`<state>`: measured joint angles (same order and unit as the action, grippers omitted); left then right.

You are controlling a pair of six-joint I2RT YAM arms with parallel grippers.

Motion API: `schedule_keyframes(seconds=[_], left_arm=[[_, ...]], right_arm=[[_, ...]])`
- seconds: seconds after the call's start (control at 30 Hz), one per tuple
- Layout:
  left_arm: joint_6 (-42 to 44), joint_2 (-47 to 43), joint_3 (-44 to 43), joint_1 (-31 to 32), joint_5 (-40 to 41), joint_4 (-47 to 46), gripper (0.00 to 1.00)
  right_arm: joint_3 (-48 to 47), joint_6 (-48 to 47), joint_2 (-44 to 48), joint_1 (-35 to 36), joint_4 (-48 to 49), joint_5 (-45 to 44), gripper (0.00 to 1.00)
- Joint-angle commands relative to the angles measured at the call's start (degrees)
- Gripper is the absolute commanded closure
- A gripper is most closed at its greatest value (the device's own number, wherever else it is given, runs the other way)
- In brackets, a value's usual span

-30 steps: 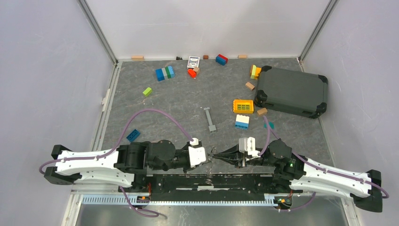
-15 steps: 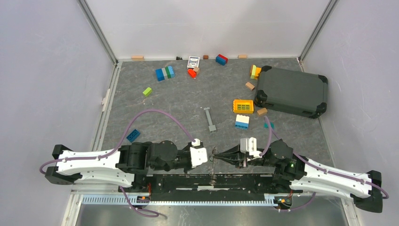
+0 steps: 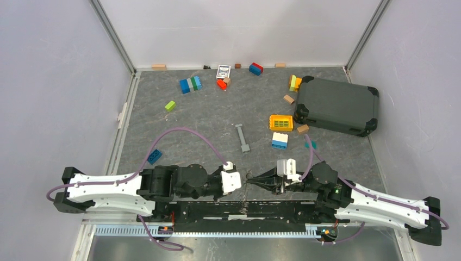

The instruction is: Remove the keys from the keyring

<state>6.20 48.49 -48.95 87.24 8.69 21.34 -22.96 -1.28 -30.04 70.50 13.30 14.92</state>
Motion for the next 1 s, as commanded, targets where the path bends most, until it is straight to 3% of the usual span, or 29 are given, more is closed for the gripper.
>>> schedule_keyframes(seconds=[0.0,0.37,0.63,0.97], left_arm=[[-1.9,0.5,1.2,0.2,-0.7,-3.6,0.93],[-2.0,2.1,1.6,0.1,-2.0,-6.0,0.93],[-2.5,0.0,1.7,0.1,-0.1,-4.9,0.64],[-2.8,-6.5,2.5,0.1,1.3,-3.7,0.55]], right_arm=[[-0.1,1.1,1.0,0.1,7.0,-0.4,1.00],[0.9,2.8,0.6,0.0,9.4,-0.5,1.00],[0.9,2.4,1.4,0.1,8.6,-0.8,1.00],[0.8,1.8,3.0,0.1,6.8,-1.5,1.00]])
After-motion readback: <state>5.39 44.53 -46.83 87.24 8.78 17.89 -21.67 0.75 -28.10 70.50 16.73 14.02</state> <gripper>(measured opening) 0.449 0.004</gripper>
